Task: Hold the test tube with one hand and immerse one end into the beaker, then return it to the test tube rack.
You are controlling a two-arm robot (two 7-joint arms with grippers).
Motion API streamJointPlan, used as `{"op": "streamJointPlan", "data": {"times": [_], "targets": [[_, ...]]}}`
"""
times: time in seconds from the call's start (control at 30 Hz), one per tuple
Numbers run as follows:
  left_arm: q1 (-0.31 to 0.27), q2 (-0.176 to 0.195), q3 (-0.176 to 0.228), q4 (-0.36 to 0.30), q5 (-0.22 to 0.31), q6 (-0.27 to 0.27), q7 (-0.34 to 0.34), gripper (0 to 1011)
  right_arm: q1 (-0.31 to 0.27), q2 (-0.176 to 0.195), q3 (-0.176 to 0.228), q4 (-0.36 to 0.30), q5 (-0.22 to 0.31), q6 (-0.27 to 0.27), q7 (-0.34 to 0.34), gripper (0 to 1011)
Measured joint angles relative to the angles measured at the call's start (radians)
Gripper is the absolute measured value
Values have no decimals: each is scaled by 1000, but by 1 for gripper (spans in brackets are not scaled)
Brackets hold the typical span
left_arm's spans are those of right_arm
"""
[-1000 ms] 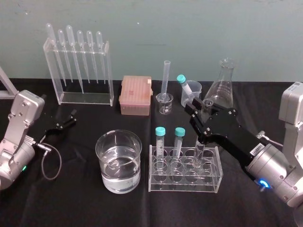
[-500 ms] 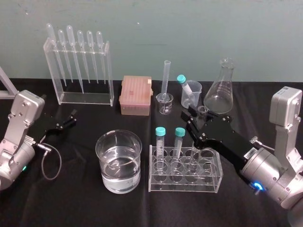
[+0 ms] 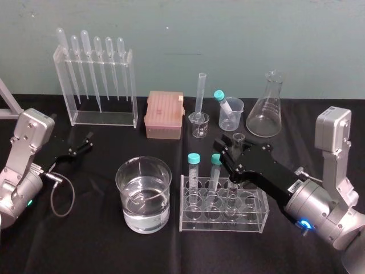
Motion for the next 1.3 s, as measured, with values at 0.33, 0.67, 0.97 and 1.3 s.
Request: {"op": "streamJointPlan", "data": {"times": [0.33, 0.67, 0.97, 1.3], "targets": [[0, 0, 0, 0, 0, 0, 0, 1000, 23, -7, -28, 36, 14, 10, 9, 189], [0, 0, 0, 0, 0, 0, 0, 1000, 32, -6, -39, 42, 16, 21, 8, 189], [0, 0, 0, 0, 0, 0, 0, 1000, 31, -6, -38, 42, 16, 21, 8, 189], [0, 0, 0, 0, 0, 0, 0, 1000, 30, -6, -37, 41, 16, 18, 8, 339]]}}
